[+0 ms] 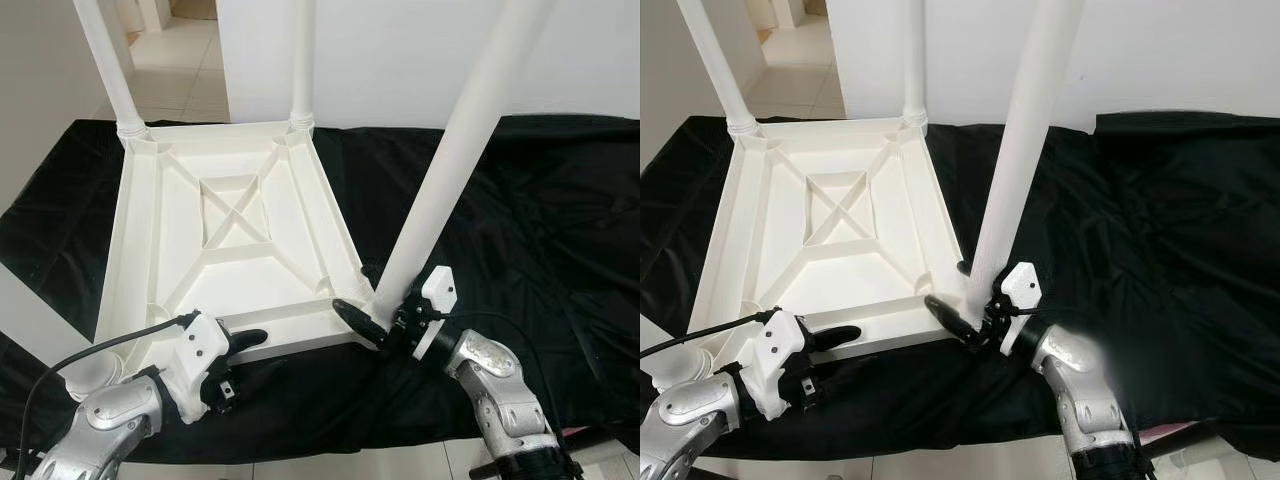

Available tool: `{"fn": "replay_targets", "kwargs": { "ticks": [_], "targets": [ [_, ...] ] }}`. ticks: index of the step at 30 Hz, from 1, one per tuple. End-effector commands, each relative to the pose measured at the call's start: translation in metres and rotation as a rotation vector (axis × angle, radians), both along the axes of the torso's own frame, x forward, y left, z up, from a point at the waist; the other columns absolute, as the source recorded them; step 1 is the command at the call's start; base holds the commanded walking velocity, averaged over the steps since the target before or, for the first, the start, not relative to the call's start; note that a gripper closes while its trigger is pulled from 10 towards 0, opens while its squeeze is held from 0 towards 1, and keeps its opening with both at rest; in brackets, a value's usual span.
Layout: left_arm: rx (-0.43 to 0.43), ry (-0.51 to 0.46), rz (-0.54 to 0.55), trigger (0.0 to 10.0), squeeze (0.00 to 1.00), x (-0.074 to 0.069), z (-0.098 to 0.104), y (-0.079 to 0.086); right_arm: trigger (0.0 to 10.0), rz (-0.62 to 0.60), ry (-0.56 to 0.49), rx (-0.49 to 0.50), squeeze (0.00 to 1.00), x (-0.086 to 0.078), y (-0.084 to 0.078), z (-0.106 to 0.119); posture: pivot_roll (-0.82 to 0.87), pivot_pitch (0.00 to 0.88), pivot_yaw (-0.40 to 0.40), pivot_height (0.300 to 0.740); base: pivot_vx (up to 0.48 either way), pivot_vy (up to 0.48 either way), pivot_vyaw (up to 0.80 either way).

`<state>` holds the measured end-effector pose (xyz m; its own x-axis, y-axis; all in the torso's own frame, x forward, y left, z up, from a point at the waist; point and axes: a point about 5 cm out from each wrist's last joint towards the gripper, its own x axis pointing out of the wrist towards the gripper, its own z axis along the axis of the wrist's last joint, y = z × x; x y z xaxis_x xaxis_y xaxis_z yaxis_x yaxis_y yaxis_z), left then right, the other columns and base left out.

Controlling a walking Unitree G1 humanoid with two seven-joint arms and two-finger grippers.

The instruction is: Building children table

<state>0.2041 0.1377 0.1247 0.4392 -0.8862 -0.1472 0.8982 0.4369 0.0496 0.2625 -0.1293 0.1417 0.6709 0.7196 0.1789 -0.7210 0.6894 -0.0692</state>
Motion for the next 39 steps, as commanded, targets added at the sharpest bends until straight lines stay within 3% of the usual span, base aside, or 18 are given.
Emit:
{"fn": "replay_targets", "kwargs": {
  "ticks": [1,7,10,17,22,25,27,29,30,33,39],
  "targets": [
    [0.000,0.029,-0.036,10.0,0.00,-0.007,-0.004,-0.006,10.0,-0.024,-0.006,0.017,0.00,-0.003,0.002,0.004,0.04,0.078,-0.064,0.740,0.000,0.000,0.00],
    [0.036,0.047,-0.004,10.0,0.00,-0.003,-0.009,0.007,10.0,0.012,0.029,0.032,0.00,-0.014,0.004,0.002,0.04,0.082,-0.072,0.740,0.000,0.000,0.00],
    [0.068,0.058,-0.007,10.0,0.00,-0.002,-0.009,0.012,10.0,0.137,0.077,0.015,0.00,-0.031,0.006,0.001,0.04,0.092,-0.070,0.740,0.000,0.000,0.00],
    [0.070,0.071,-0.050,10.0,0.00,-0.008,-0.009,0.002,10.0,0.208,0.112,-0.054,0.00,-0.039,0.000,-0.002,0.03,0.098,-0.064,0.740,0.000,0.000,0.00],
    [0.040,0.053,-0.060,10.0,0.00,-0.009,-0.006,-0.011,10.0,0.053,0.063,-0.030,0.00,-0.024,-0.002,0.005,0.04,0.112,-0.070,0.740,0.000,0.000,0.00],
    [0.033,0.050,-0.062,10.0,0.00,-0.009,-0.005,-0.014,10.0,0.027,0.050,-0.022,0.00,-0.021,-0.002,0.007,0.04,0.112,-0.070,0.740,0.000,0.000,0.00],
    [0.011,0.026,-0.054,10.0,0.00,-0.011,-0.005,-0.026,10.0,-0.061,0.040,0.042,0.00,-0.017,0.001,0.014,0.04,0.123,-0.071,0.740,0.000,0.000,0.00],
    [0.011,0.026,-0.054,10.0,0.00,-0.011,-0.005,-0.026,10.0,-0.061,0.040,0.042,0.00,-0.017,0.001,0.014,0.04,0.123,-0.071,0.740,0.000,0.000,0.00],
    [-0.028,0.014,-0.022,10.0,0.00,-0.011,-0.002,-0.036,10.0,-0.158,0.028,0.101,0.00,-0.016,0.005,0.021,0.04,0.140,-0.074,0.740,0.000,0.000,0.00],
    [-0.058,0.000,0.017,10.0,0.00,-0.006,0.002,-0.039,10.0,-0.211,0.027,0.139,0.00,-0.017,0.007,0.024,0.03,0.142,-0.073,0.740,0.000,0.000,0.00],
    [-0.083,-0.036,0.069,10.0,0.00,0.003,0.012,-0.036,10.0,-0.227,0.026,0.171,0.00,-0.026,0.012,0.024,0.01,0.155,-0.070,0.740,0.000,0.000,0.00]
  ]
}}
